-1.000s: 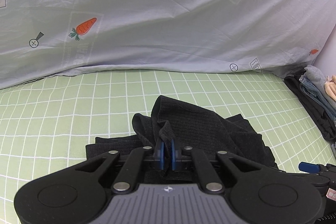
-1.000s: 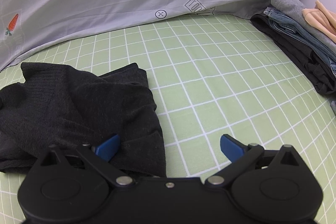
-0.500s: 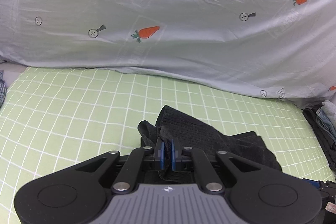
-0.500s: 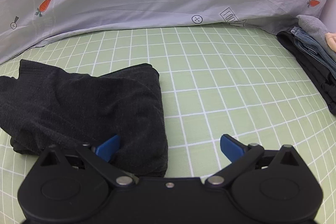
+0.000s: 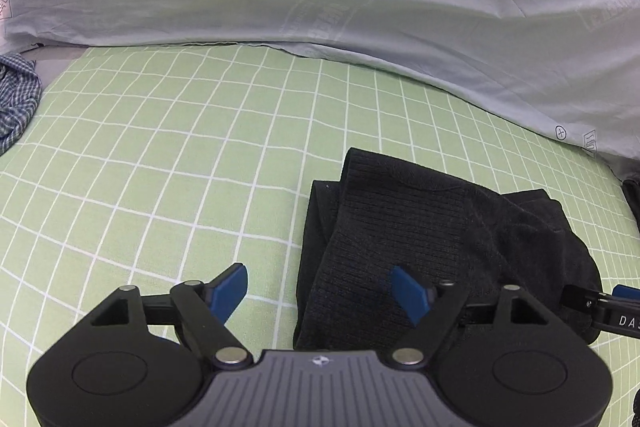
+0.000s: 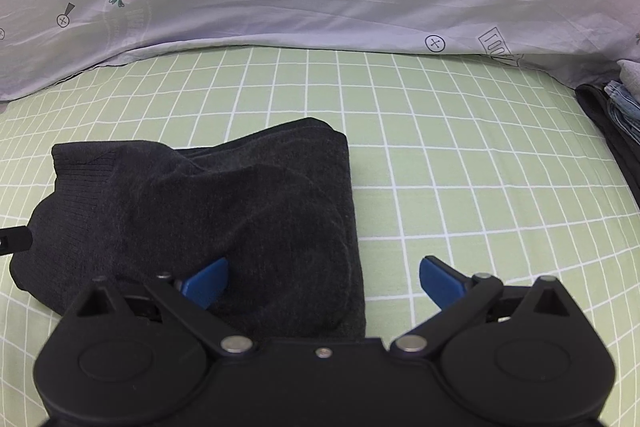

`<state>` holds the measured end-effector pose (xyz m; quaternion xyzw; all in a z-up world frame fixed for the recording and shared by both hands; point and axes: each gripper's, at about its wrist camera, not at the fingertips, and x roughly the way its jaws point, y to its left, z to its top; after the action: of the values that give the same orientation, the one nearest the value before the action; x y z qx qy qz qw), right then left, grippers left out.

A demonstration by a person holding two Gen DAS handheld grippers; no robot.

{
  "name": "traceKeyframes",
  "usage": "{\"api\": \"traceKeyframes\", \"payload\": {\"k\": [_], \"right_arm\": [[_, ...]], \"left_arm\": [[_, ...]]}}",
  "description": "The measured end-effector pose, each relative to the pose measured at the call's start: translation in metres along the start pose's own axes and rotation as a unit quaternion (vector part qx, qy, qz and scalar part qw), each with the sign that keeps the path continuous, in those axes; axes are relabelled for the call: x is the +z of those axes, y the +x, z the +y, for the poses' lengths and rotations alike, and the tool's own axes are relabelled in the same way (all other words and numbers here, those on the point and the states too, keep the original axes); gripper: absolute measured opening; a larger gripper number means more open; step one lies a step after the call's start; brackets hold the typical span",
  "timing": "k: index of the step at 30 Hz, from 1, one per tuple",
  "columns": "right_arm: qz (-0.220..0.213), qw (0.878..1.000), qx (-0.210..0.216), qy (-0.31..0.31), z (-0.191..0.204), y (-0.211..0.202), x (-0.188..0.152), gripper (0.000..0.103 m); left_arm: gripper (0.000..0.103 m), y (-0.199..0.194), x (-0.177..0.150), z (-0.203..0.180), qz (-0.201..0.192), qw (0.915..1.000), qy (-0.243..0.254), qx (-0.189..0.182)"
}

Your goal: Fold clothes

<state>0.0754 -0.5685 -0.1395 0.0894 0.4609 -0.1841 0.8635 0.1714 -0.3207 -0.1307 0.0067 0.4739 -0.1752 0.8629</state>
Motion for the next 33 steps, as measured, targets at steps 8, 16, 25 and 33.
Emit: {"api": "traceKeyframes", "payload": {"k": [8,16,25,33], "right_arm": [[0.021,0.999,0.035,0.019,-0.009,0.034,0.019,0.103],[0.057,0.996,0.067,0.034,-0.015,0.065,0.018,0.103],[0.072,0.995,0.066,0.027,-0.006,0.074,0.024,0.103],[0.095,0.993,0.062,0.044,0.002,0.072,0.029,0.091]], "left_arm": [[0.086,0.034,0.011,-0.021,0.04,0.9978,0.052,-0.01],[0.09,0.054,0.026,-0.036,0.053,0.996,0.071,-0.01],[0.098,0.073,0.029,-0.03,0.073,0.9955,0.034,-0.05],[0.095,0.073,0.027,-0.039,0.083,0.9948,0.042,-0.042]]}}
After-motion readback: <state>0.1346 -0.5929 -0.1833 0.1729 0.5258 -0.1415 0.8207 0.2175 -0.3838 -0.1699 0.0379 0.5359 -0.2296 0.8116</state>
